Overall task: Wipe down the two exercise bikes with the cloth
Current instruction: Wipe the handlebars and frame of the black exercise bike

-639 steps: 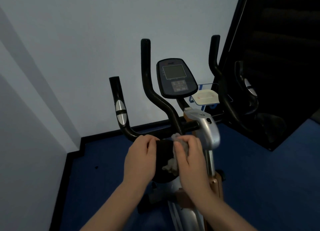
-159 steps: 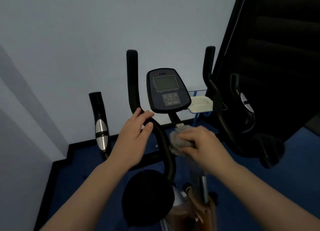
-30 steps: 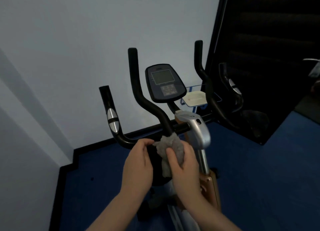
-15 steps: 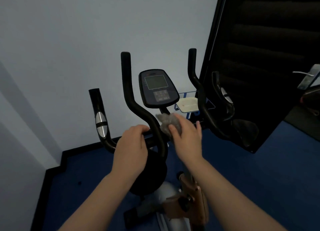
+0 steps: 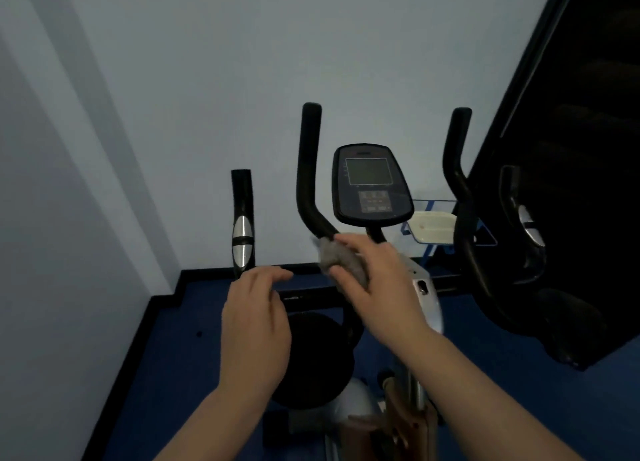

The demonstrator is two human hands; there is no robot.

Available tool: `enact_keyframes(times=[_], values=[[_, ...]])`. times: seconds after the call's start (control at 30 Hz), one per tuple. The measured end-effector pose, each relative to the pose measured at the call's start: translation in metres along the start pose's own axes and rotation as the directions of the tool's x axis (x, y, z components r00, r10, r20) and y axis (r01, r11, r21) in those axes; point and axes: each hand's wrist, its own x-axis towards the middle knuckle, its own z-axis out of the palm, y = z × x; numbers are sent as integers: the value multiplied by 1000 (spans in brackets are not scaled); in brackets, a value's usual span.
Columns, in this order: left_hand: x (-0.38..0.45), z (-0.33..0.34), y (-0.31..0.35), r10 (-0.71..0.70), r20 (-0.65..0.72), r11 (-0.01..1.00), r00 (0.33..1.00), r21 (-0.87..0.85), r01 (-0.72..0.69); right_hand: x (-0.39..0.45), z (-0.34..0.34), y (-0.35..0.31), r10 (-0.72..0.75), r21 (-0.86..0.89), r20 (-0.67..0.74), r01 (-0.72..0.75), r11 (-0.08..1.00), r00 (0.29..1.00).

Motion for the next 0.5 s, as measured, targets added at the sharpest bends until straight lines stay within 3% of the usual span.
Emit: enact_keyframes(times=[0.1, 0.27, 0.33, 0.5], values=[[-3, -2, -4, -31, -29, 1000, 999, -1, 31, 4, 18, -5, -149, -256, 157, 186, 949, 976], [2, -14, -21, -97, -44, 991, 994, -100, 92, 7, -8, 28, -300, -138, 348, 365, 921, 888], [12, -21, -31, -140, -73, 980, 987, -154, 128, 9, -10, 29, -345, -161, 365, 424, 891, 865], [49, -22, -38, -122, -99, 971, 988, -219, 98, 20, 18, 0, -280, -126, 297, 328, 936, 913]])
